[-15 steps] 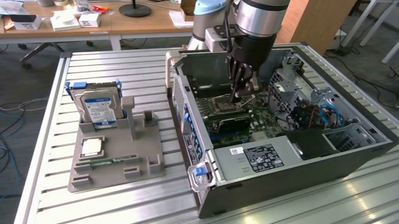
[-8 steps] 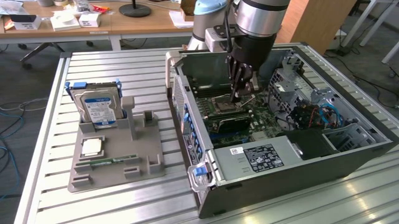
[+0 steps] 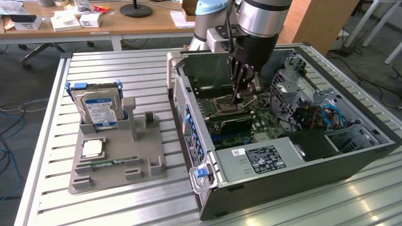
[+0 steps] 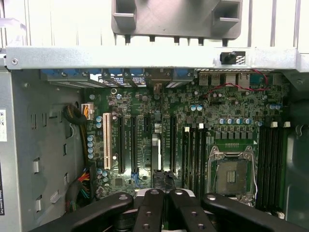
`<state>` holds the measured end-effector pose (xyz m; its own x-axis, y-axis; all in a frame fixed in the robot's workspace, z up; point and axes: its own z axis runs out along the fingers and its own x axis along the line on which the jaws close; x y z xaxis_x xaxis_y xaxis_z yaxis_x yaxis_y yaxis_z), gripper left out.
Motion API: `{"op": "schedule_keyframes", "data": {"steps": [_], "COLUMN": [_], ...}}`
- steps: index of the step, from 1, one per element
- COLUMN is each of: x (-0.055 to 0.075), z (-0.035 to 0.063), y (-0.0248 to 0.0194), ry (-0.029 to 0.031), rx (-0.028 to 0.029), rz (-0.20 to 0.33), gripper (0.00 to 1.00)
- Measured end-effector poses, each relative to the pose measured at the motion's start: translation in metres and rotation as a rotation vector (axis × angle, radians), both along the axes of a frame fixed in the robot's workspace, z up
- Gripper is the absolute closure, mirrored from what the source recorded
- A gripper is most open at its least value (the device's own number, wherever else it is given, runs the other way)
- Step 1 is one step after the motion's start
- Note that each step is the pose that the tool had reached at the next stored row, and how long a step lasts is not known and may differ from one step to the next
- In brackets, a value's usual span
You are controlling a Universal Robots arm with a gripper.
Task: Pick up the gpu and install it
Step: 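Press down on the gpu until it lock into place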
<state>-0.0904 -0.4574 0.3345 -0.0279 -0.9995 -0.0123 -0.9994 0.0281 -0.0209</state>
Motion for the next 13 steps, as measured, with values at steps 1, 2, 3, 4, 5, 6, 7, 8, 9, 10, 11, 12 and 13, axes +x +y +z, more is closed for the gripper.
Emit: {"op": "schedule_keyframes", "data": {"steps": [1, 2, 3, 4, 5, 6, 7, 8, 9, 10, 11, 12, 13], "x": [0.0, 0.0, 0.0, 0.0, 0.0, 0.0, 0.0, 0.0, 0.0, 0.0, 0.0, 0.0, 0.0], "z": [-0.0006, -0.0017, -0.0032, -0.0049, -0.0067, -0.0085, -0.0102, -0.0122, -0.014, -0.0158, -0.0173, -0.0186, -0.0194], "y": [0.0, 0.0, 0.0, 0.0, 0.0, 0.0, 0.0, 0.0, 0.0, 0.0, 0.0, 0.0, 0.0], "ry": [-0.0001, 0.0, 0.0, 0.0, 0.0, -0.0001, 0.0, 0.0, -0.0001, -0.0001, -0.0001, 0.0, -0.0001], "rx": [0.0001, 0.0, 0.0001, 0.0001, 0.0, 0.0001, -0.0001, -0.0001, 0.0001, 0.0001, 0.0001, 0.0, 0.0], "rz": [0.0, 0.0, 0.0, 0.0, 0.0, 0.0, 0.0, 0.0, 0.0, 0.0, 0.0, 0.0, 0.0], "gripper": [0.9, 0.9, 0.9, 0.9, 0.9, 0.9, 0.9, 0.9, 0.9, 0.9, 0.9, 0.9, 0.9]}}
